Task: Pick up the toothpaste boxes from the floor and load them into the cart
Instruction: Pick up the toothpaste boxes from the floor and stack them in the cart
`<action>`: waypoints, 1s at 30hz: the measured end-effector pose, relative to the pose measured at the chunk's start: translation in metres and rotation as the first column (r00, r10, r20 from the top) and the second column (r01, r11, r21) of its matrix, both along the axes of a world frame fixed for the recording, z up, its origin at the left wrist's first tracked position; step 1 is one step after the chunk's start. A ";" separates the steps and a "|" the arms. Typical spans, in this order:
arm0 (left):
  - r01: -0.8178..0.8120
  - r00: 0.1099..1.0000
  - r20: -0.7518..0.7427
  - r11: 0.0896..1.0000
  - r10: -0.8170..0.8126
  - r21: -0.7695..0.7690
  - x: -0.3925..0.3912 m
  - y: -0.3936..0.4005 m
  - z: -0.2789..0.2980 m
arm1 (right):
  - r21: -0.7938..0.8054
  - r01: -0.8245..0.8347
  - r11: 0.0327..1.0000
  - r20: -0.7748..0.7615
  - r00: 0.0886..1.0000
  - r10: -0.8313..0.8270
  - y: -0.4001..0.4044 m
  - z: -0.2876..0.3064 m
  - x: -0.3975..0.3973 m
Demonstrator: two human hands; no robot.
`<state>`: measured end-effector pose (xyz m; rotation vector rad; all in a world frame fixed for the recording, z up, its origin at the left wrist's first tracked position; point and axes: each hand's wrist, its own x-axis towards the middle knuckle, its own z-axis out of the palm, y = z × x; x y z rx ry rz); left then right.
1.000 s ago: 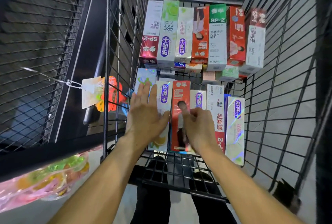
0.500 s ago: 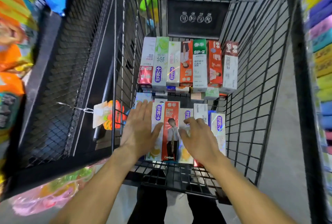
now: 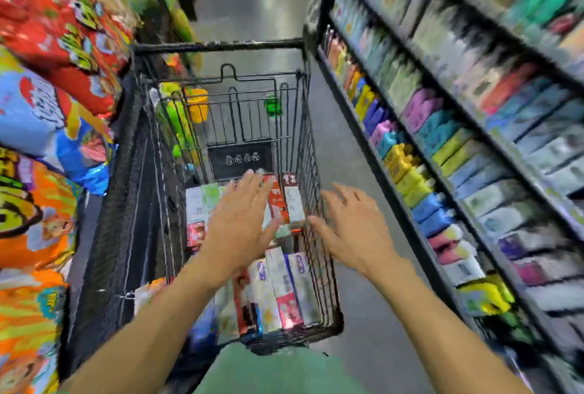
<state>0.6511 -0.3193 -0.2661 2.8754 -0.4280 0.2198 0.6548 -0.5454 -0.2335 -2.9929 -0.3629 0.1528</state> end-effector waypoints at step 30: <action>0.950 -0.265 0.129 -0.235 -0.956 0.205 -0.525 -0.368 0.083 | 0.038 0.952 -0.304 0.154 -0.306 -0.939 -0.066 0.064 -0.791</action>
